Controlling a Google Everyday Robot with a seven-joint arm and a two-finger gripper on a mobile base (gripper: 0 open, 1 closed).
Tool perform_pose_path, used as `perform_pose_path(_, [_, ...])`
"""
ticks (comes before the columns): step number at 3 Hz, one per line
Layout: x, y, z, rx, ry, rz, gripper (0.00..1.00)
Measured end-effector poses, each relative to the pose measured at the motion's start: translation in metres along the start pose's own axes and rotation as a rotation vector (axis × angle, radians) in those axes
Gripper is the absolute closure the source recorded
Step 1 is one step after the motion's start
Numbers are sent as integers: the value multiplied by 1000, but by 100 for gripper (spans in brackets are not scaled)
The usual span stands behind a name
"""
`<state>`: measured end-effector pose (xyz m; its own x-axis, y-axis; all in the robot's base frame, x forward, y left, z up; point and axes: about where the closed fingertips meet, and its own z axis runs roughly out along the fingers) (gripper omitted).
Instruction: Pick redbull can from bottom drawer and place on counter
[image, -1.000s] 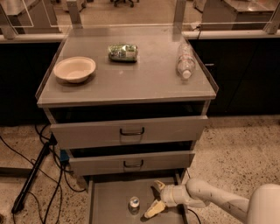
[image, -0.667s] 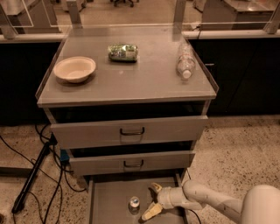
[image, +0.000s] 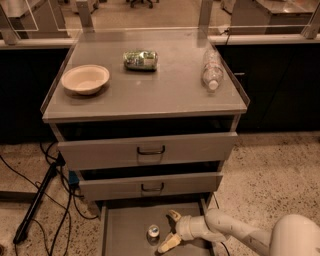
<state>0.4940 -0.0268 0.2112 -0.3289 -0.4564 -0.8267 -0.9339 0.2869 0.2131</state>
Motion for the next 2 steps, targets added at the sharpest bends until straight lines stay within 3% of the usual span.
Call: perform_pose_path(2, [11,1,20,-31,-39,4,0])
